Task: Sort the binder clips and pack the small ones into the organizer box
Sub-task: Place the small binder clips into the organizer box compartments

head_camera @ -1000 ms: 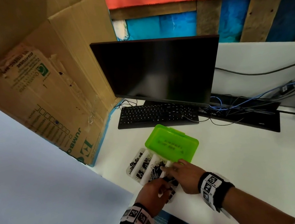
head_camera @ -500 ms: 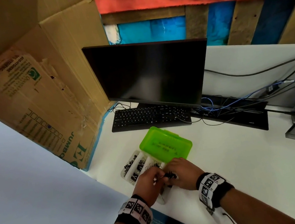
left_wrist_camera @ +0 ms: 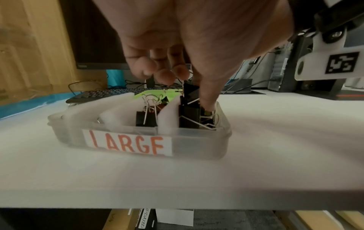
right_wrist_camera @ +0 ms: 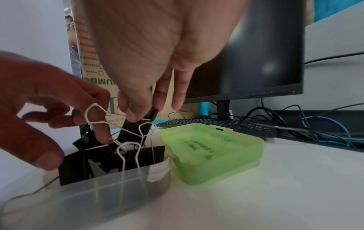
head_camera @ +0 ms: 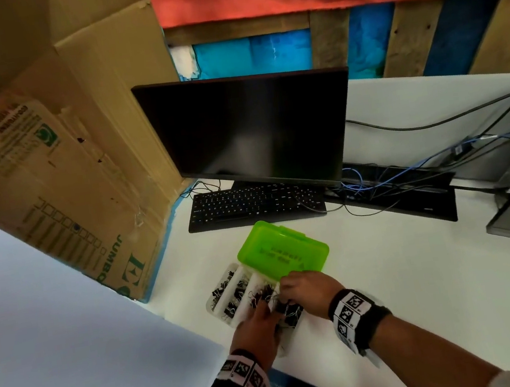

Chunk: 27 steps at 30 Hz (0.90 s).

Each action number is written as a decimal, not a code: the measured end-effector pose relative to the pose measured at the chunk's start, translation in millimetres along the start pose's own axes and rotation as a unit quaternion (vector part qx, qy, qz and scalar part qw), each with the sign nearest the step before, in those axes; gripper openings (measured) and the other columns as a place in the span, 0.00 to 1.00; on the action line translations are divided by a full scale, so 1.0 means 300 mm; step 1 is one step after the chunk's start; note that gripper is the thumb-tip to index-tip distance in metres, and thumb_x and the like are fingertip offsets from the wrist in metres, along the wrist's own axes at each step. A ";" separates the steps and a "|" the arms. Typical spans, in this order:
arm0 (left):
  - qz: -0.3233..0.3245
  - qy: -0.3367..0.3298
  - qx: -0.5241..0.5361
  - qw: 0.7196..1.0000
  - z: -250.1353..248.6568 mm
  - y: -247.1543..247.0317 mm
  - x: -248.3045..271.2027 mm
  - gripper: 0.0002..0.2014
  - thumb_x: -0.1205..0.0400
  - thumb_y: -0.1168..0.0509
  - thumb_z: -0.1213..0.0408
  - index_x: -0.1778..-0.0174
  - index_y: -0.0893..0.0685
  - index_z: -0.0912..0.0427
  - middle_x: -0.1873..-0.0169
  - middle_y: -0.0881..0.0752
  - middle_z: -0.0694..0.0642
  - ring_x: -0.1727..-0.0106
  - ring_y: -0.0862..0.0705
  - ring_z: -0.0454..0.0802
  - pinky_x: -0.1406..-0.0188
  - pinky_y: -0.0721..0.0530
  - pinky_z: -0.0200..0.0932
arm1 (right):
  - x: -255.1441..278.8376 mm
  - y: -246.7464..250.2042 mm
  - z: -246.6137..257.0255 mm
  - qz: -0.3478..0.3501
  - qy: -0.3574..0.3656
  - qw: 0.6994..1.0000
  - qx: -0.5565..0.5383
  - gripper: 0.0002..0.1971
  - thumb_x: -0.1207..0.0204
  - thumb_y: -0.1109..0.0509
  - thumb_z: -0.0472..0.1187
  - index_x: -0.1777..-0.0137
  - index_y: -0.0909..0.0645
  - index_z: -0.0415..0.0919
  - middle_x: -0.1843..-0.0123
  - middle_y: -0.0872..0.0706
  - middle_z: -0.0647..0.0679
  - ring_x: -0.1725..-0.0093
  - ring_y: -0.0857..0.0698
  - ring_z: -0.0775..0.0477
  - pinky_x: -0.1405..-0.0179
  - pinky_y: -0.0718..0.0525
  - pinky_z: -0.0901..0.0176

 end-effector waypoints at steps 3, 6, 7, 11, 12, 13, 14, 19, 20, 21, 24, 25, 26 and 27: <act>0.007 0.048 0.049 0.998 0.005 0.005 0.008 0.15 0.21 0.38 0.57 0.39 0.31 0.50 0.37 0.25 0.49 0.42 0.19 0.54 0.48 0.18 0.50 | 0.024 0.016 -0.004 -0.054 -0.059 0.995 -0.066 0.10 0.22 0.35 0.36 0.45 0.17 0.43 0.45 0.20 0.44 0.46 0.19 0.42 0.53 0.19 0.51; 0.033 0.091 0.033 0.995 0.018 0.016 0.020 0.14 0.20 0.40 0.49 0.43 0.28 0.52 0.42 0.18 0.52 0.44 0.16 0.57 0.48 0.19 0.50 | 0.062 0.030 0.005 -0.060 -0.064 0.974 -0.208 0.08 0.23 0.32 0.41 0.47 0.16 0.42 0.47 0.19 0.47 0.51 0.20 0.53 0.49 0.24 0.69; 0.041 0.097 0.017 0.994 0.025 0.015 0.024 0.15 0.20 0.41 0.48 0.43 0.27 0.51 0.42 0.17 0.53 0.44 0.16 0.58 0.46 0.18 0.50 | 0.073 0.025 0.014 -0.036 -0.050 0.973 -0.224 0.07 0.24 0.30 0.41 0.48 0.15 0.41 0.47 0.18 0.47 0.51 0.21 0.55 0.48 0.27 0.75; 0.057 0.107 -0.022 0.992 0.038 0.002 0.032 0.16 0.22 0.40 0.47 0.41 0.27 0.49 0.42 0.16 0.53 0.44 0.15 0.58 0.45 0.17 0.53 | 0.091 -0.037 0.031 0.046 -0.005 0.981 -0.188 0.07 0.25 0.30 0.39 0.50 0.15 0.40 0.46 0.15 0.43 0.45 0.17 0.42 0.44 0.19 0.57; 0.059 0.111 -0.024 0.992 0.039 -0.001 0.031 0.17 0.22 0.39 0.47 0.41 0.27 0.49 0.43 0.16 0.53 0.44 0.15 0.58 0.45 0.17 0.52 | 0.086 -0.053 0.035 0.061 0.014 0.985 -0.160 0.06 0.25 0.31 0.38 0.50 0.15 0.40 0.45 0.15 0.43 0.44 0.17 0.40 0.45 0.18 0.52; 0.059 0.115 -0.023 0.991 0.040 0.000 0.032 0.17 0.23 0.38 0.46 0.42 0.26 0.48 0.43 0.15 0.53 0.44 0.15 0.57 0.45 0.16 0.52 | 0.077 -0.068 0.039 0.072 0.041 0.988 -0.128 0.06 0.25 0.32 0.36 0.50 0.15 0.40 0.44 0.15 0.43 0.44 0.17 0.40 0.46 0.16 0.51; 0.058 0.119 -0.021 0.991 0.040 0.004 0.032 0.17 0.23 0.37 0.46 0.42 0.26 0.48 0.44 0.15 0.52 0.45 0.14 0.56 0.45 0.17 0.51 | 0.068 -0.083 0.042 0.077 0.070 0.990 -0.100 0.06 0.25 0.32 0.33 0.51 0.15 0.40 0.44 0.14 0.44 0.45 0.17 0.40 0.49 0.16 0.51; 0.059 0.128 -0.002 0.990 0.046 0.007 0.039 0.18 0.25 0.34 0.46 0.43 0.25 0.46 0.43 0.15 0.49 0.44 0.14 0.54 0.46 0.17 0.49 | 0.029 -0.148 0.079 0.082 0.157 0.979 0.103 0.05 0.35 0.26 0.41 0.63 0.14 0.54 0.58 0.12 0.61 0.53 0.16 0.52 0.56 0.20 0.60; 0.061 0.129 0.002 0.990 0.048 0.008 0.042 0.18 0.26 0.32 0.45 0.44 0.24 0.45 0.44 0.15 0.49 0.45 0.14 0.53 0.47 0.17 0.48 | 0.023 -0.150 0.091 0.089 0.149 0.975 0.136 0.03 0.36 0.26 0.45 0.66 0.14 0.56 0.62 0.14 0.63 0.55 0.18 0.54 0.57 0.22 0.62; 0.063 0.129 0.010 0.990 0.048 0.009 0.042 0.18 0.27 0.31 0.44 0.45 0.24 0.45 0.45 0.15 0.48 0.46 0.14 0.53 0.48 0.18 0.47 | 0.018 -0.149 0.102 0.088 0.142 0.973 0.158 0.01 0.36 0.26 0.49 0.67 0.14 0.57 0.64 0.15 0.64 0.56 0.19 0.56 0.58 0.26 0.63; 0.063 0.125 0.034 0.990 0.048 0.012 0.049 0.18 0.28 0.31 0.44 0.45 0.23 0.45 0.46 0.14 0.47 0.46 0.14 0.53 0.48 0.18 0.47 | 0.017 -0.161 0.109 0.077 0.124 0.977 0.157 0.06 0.31 0.32 0.49 0.65 0.14 0.57 0.58 0.17 0.63 0.52 0.20 0.53 0.54 0.29 0.60; 0.060 0.125 0.041 0.990 0.051 0.011 0.051 0.17 0.27 0.33 0.43 0.45 0.23 0.45 0.46 0.14 0.47 0.46 0.14 0.53 0.48 0.18 0.47 | 0.025 -0.163 0.106 0.065 0.123 0.978 0.155 0.07 0.29 0.34 0.48 0.63 0.14 0.58 0.54 0.17 0.61 0.50 0.20 0.51 0.53 0.28 0.59; 0.056 0.125 0.046 0.990 0.057 0.009 0.054 0.16 0.25 0.35 0.43 0.46 0.22 0.44 0.47 0.13 0.46 0.47 0.14 0.52 0.48 0.17 0.47 | 0.036 -0.167 0.104 0.060 0.122 0.978 0.155 0.07 0.28 0.34 0.47 0.59 0.14 0.60 0.50 0.18 0.61 0.48 0.20 0.51 0.52 0.26 0.59; 0.053 0.125 0.053 0.989 0.065 0.006 0.058 0.15 0.24 0.38 0.42 0.46 0.22 0.44 0.48 0.13 0.46 0.48 0.14 0.52 0.48 0.17 0.47 | 0.049 -0.171 0.100 0.064 0.119 0.979 0.150 0.08 0.28 0.33 0.47 0.55 0.15 0.61 0.46 0.18 0.60 0.47 0.21 0.51 0.51 0.25 0.59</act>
Point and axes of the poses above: each hand's wrist, its own x-axis away from the middle knuckle, its own y-axis out of the back of the hand, z = x × y, the point moved 3 cm from there along -x, towards the middle knuckle
